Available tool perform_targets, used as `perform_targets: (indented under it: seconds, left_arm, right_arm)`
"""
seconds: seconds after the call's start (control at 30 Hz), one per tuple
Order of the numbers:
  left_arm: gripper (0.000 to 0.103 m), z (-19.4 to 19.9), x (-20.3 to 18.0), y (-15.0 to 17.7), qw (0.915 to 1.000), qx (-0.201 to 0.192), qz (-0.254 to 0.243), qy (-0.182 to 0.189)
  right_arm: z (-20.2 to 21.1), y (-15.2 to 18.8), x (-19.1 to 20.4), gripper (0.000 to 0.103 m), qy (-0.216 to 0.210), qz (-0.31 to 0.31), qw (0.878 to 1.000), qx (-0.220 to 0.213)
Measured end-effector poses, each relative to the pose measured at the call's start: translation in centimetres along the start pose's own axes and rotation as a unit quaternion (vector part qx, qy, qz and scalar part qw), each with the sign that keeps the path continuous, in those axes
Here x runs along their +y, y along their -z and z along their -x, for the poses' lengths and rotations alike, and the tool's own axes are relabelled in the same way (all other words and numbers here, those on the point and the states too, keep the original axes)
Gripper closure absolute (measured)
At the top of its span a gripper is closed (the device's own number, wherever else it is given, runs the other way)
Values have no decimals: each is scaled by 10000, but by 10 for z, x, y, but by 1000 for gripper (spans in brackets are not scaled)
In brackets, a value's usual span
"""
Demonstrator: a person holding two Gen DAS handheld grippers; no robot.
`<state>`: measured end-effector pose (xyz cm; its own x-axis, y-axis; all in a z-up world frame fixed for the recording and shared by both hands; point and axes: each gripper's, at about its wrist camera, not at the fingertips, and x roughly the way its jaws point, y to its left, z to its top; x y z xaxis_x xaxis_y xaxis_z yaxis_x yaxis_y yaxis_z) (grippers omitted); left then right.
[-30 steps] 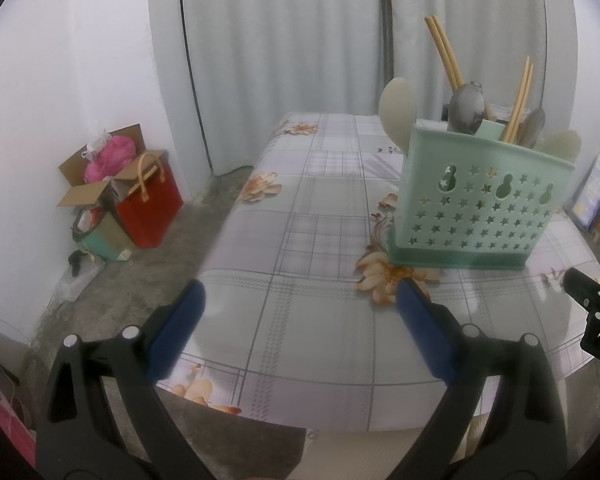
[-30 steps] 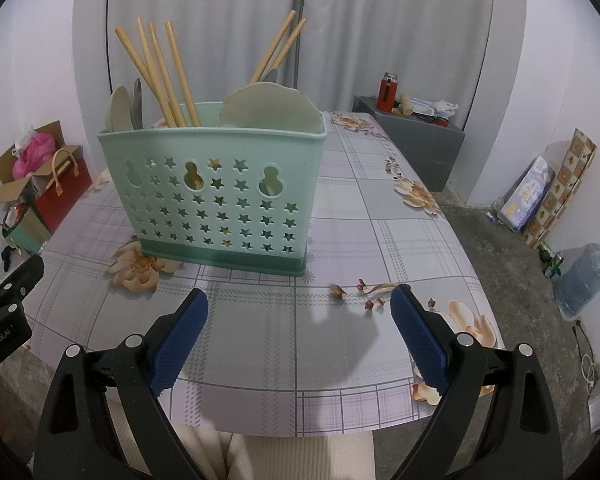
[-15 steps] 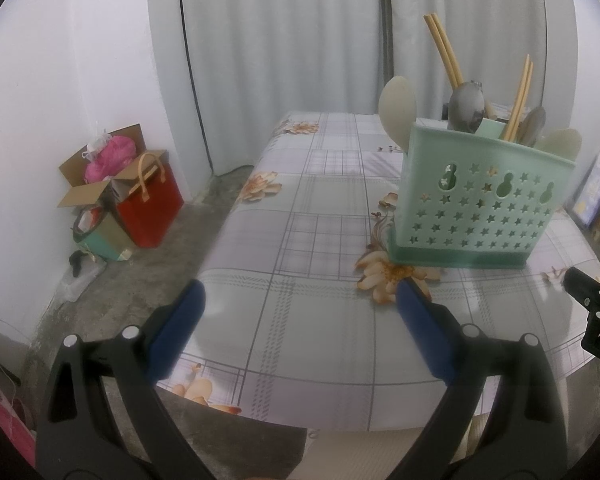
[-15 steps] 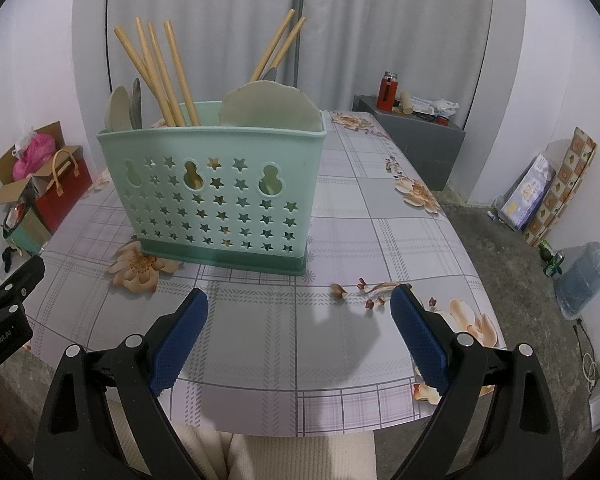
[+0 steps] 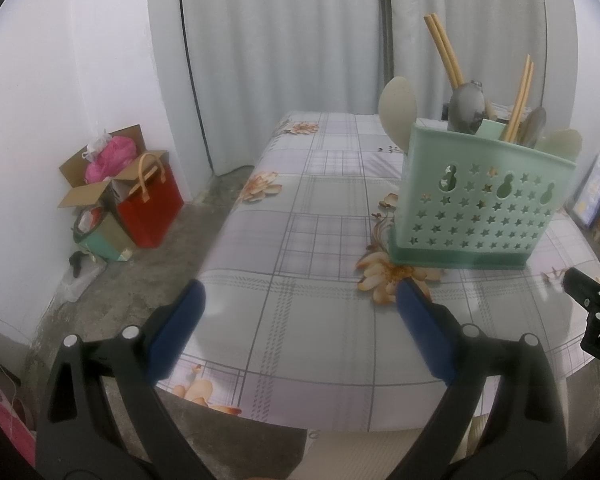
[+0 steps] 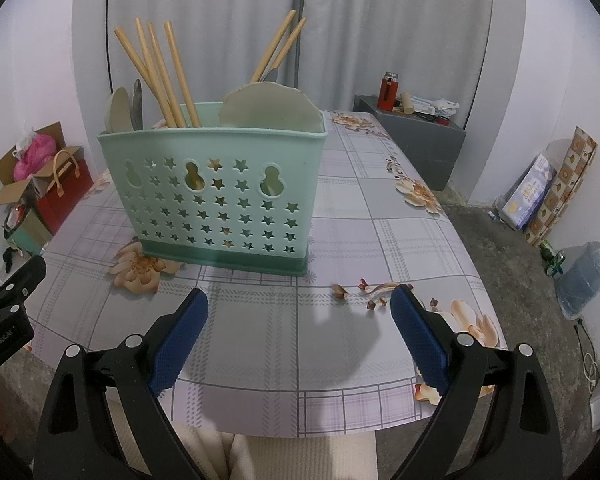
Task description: Organize utensils
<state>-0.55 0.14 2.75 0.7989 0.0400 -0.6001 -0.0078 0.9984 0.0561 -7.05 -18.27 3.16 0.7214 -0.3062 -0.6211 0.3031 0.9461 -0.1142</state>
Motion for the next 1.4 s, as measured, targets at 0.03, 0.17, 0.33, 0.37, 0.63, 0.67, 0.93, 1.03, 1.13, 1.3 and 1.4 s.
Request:
perform_targets:
  seconds: [0.03,0.17,0.33,0.37,0.63,0.67,0.93,1.03,1.13,1.3,1.4]
  left_arm:
    - [11,0,1,0,10000,0,0,-1]
    - [11,0,0,0,10000,-8,-3,-3]
    - [11,1,2,0,10000,-11,-7,-12]
    - [11,1,2,0,10000,-11,-6,-13]
    - [11,1,1,-1,10000,-11,-10,-17]
    - [11,1,2,0,10000,-4,-12,-16]
    - [11,2,1,-1,10000,-3,-8,-26]
    - [11,2,1,-1,10000,-4,-9,-25]
    - [11,2,2,-1,10000,-3,-9,-22]
    - [11,2,2,-1,10000,-1,-16,-18]
    - [11,2,1,-1,10000,-4,-14,-19]
  right_arm:
    - [0,0,0,13,-1,3,10000,-1]
    - [0,0,0,13,-5,-4,10000,0]
    - [0,0,0,13,-2,-5,10000,-3]
    - [0,0,0,13,-2,-4,10000,-4]
    - [0,0,0,13,-8,-8,10000,-1]
    - [0,0,0,13,-6,-8,10000,1]
    - [-1,-1,1,13,-25,-23,10000,14]
    - [-1,-1,2,13,-28,-26,10000,12]
    - [0,-1,1,13,-29,-27,10000,13]
    - [0,-1,1,13,-32,-30,10000,12]
    - [0,-1,2,13,-29,-28,10000,13]
